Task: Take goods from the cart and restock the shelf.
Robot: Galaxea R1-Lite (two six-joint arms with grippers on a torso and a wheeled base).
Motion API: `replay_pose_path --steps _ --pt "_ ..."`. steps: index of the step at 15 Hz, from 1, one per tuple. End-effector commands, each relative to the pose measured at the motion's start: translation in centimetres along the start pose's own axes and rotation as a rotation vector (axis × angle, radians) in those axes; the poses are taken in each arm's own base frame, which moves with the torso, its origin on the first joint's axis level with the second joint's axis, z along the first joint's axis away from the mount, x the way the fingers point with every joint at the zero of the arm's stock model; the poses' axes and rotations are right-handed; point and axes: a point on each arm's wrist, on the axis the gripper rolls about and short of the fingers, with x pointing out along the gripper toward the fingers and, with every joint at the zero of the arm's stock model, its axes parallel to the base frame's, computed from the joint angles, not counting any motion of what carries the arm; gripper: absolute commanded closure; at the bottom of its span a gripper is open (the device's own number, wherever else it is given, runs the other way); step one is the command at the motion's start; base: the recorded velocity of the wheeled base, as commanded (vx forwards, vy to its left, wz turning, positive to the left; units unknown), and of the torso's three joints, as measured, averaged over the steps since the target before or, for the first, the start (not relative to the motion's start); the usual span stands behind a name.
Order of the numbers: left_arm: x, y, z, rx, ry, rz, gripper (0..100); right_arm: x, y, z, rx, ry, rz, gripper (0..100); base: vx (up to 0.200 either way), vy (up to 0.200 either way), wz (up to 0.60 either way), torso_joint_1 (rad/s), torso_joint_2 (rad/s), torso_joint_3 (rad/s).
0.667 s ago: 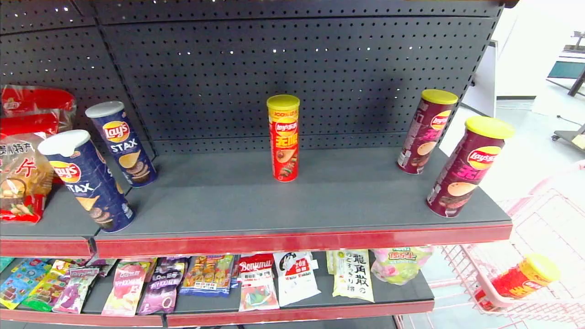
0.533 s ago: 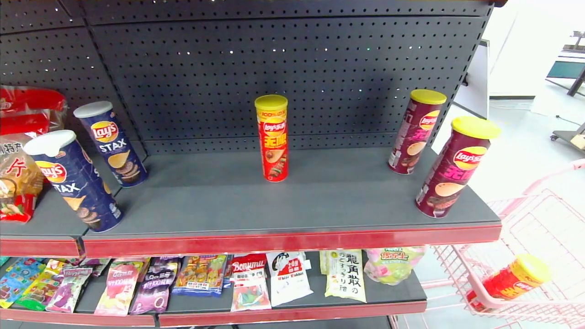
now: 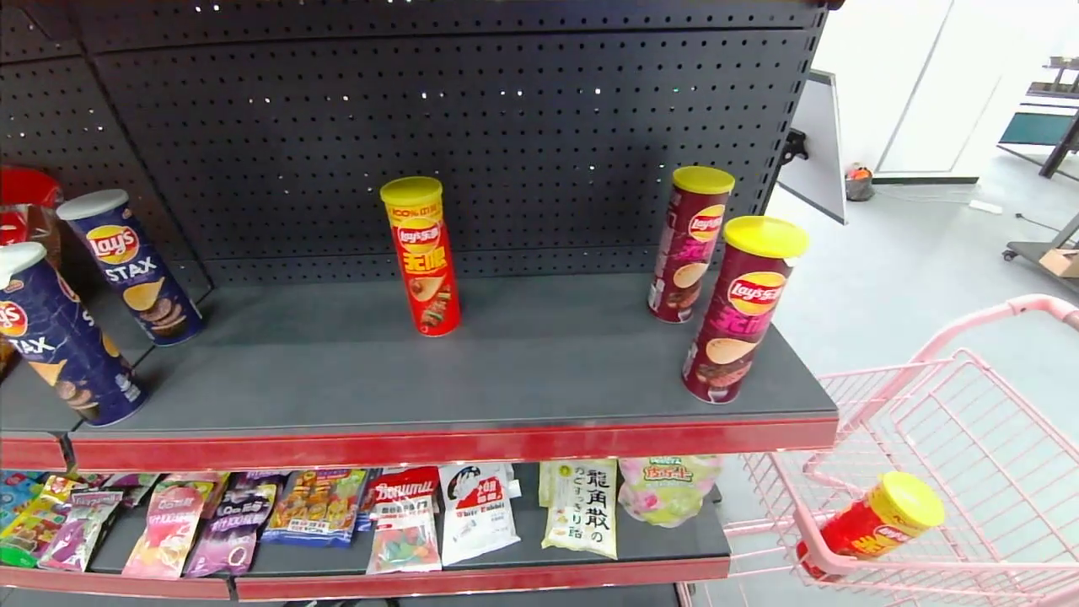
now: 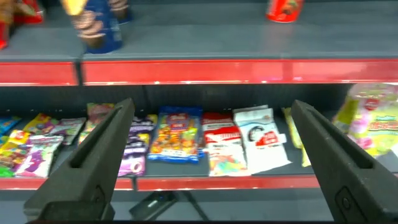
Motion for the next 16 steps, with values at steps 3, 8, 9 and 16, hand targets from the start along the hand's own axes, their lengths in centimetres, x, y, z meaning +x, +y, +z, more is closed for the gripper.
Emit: replay_pose_path --steps 3,8,9,16 --pt "0.00 0.00 0.00 -0.001 0.000 0.001 0 0.00 0.00 -0.02 -0.001 0.000 0.001 0 0.000 0.000 -0.20 0.001 0.00 0.001" --pt "0.00 0.00 0.00 -0.001 0.000 0.001 0 0.00 0.00 -0.02 0.001 0.000 0.001 0 0.000 0.000 -0.60 0.003 0.00 0.000" --pt "0.00 0.00 0.00 -0.001 0.000 0.001 0 -0.01 0.00 0.02 0.001 -0.001 0.000 0 0.000 0.000 -0.60 -0.002 0.00 -0.002" --pt "0.00 0.00 0.00 -0.001 0.000 0.001 0 0.00 -0.01 -0.02 -0.002 0.000 -0.003 0 0.000 0.000 -0.17 -0.001 0.00 -0.001"
